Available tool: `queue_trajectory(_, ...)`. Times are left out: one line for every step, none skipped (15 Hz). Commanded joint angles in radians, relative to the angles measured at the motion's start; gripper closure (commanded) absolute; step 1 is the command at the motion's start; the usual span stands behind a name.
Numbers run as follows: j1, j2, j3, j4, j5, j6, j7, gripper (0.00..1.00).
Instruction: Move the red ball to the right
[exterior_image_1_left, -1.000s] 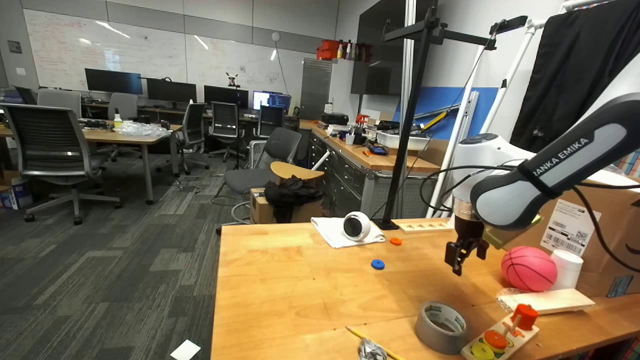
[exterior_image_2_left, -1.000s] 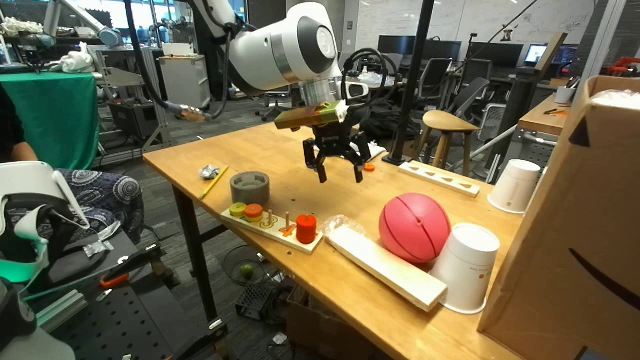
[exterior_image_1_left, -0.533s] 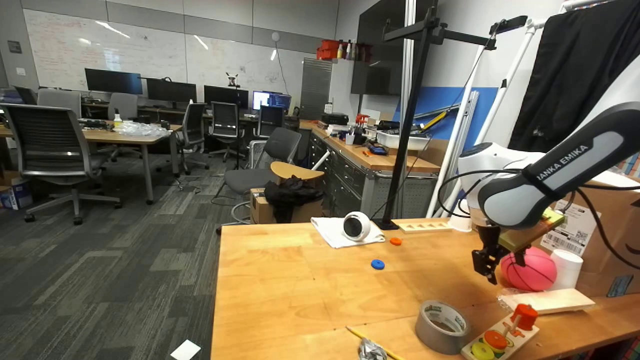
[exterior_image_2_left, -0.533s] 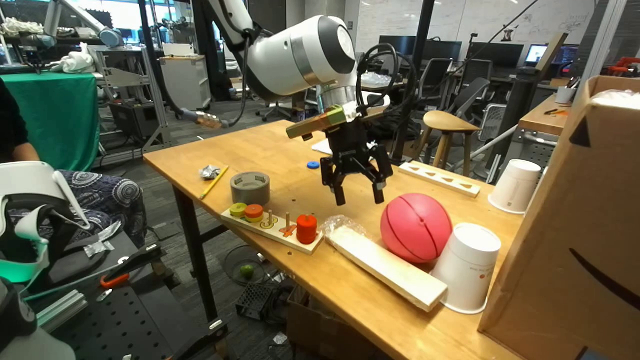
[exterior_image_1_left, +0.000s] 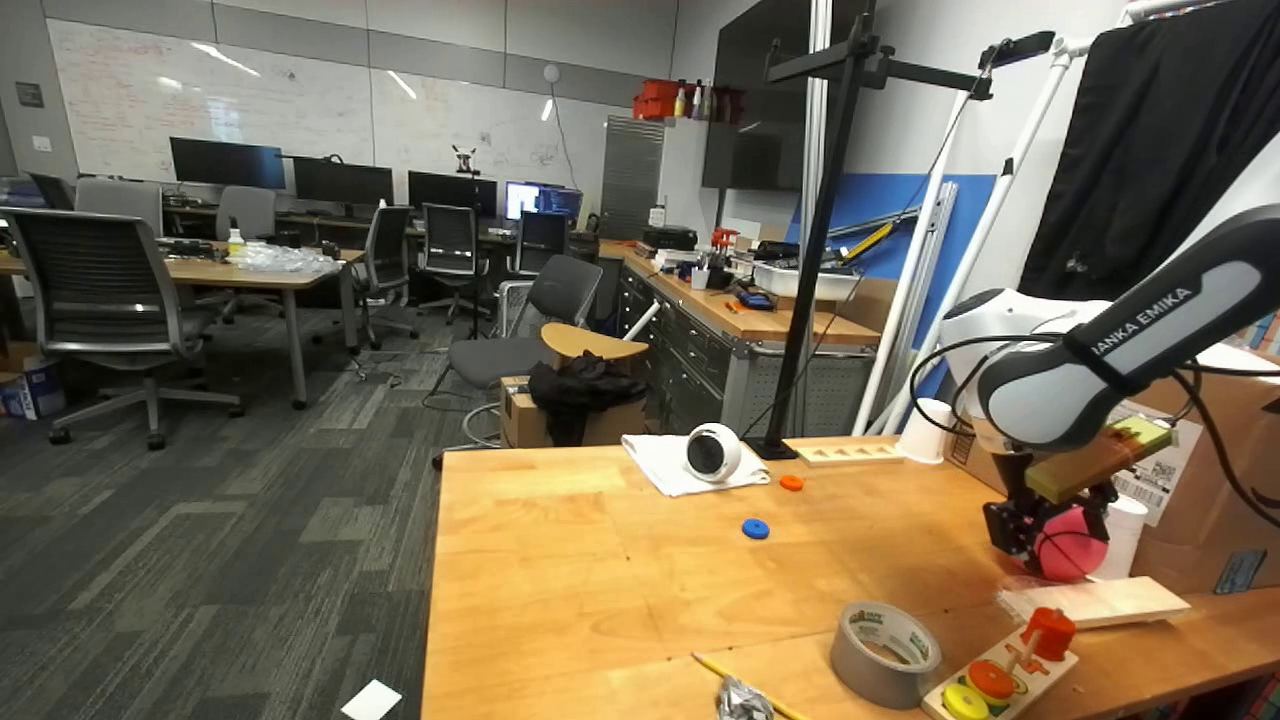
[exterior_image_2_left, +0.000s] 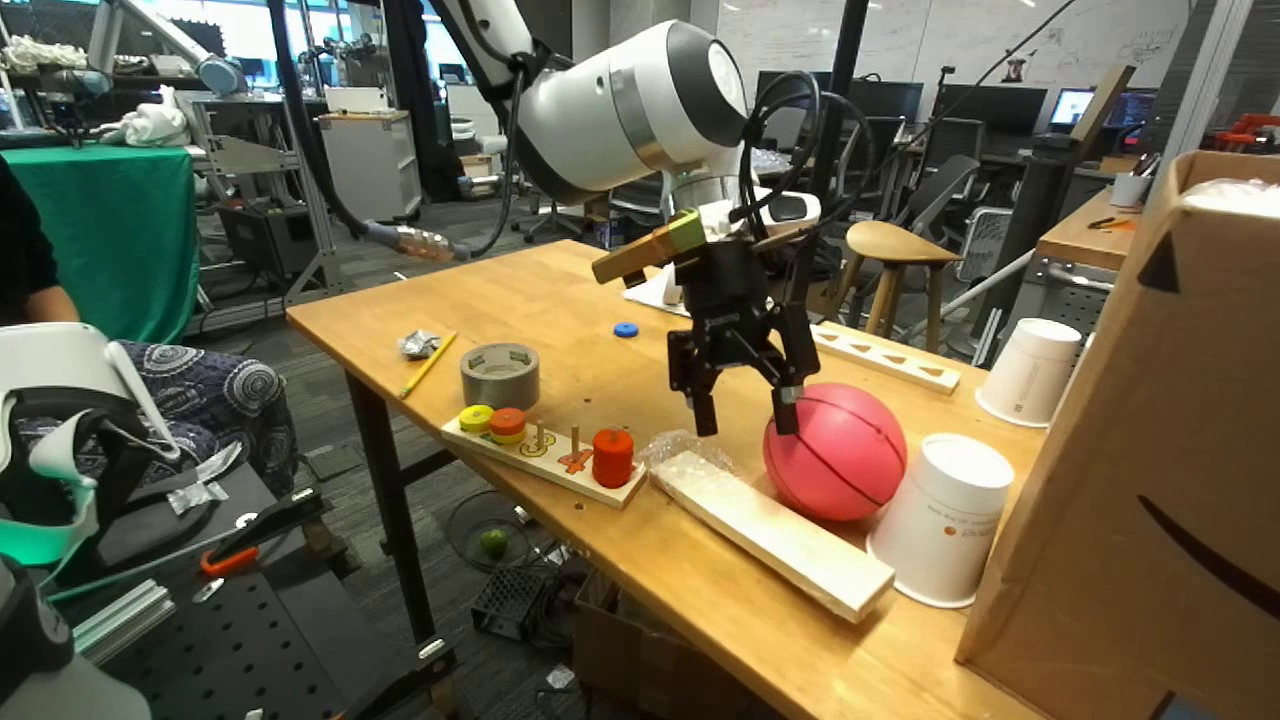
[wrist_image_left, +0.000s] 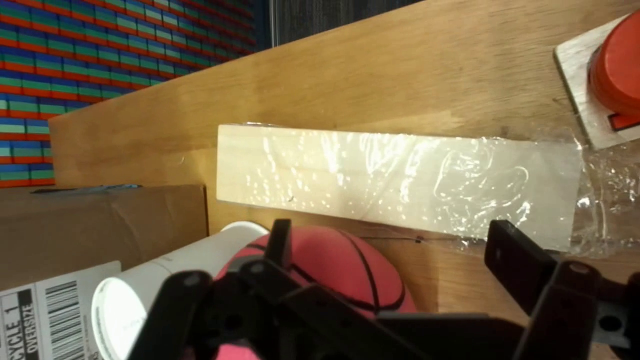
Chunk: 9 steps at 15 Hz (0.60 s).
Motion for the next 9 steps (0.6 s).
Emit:
queue_trajectory(-0.025, 0.001, 0.010, 0.013, 0.033, 0.008, -0.006, 0.00)
queue_trajectory(-0.029, 0.004, 0.015, 0.011, 0.048, 0.030, -0.010, 0.00)
queue_trajectory(-0.031, 0.007, 0.018, 0.011, 0.059, 0.047, -0.015, 0.00)
queue_trajectory(-0.029, 0.012, 0.024, 0.011, 0.071, 0.072, -0.013, 0.00)
queue_trajectory(-0.026, 0.016, 0.028, 0.011, 0.084, 0.100, -0.015, 0.00)
queue_trajectory(-0.021, 0.023, 0.035, 0.012, 0.095, 0.136, -0.019, 0.00)
queue_trajectory(-0.016, 0.032, 0.041, 0.014, 0.098, 0.170, -0.023, 0.00)
queue_trajectory(-0.010, 0.043, 0.047, 0.020, 0.098, 0.204, -0.027, 0.00)
queue_trajectory(-0.005, 0.050, 0.052, 0.023, 0.100, 0.232, -0.032, 0.00)
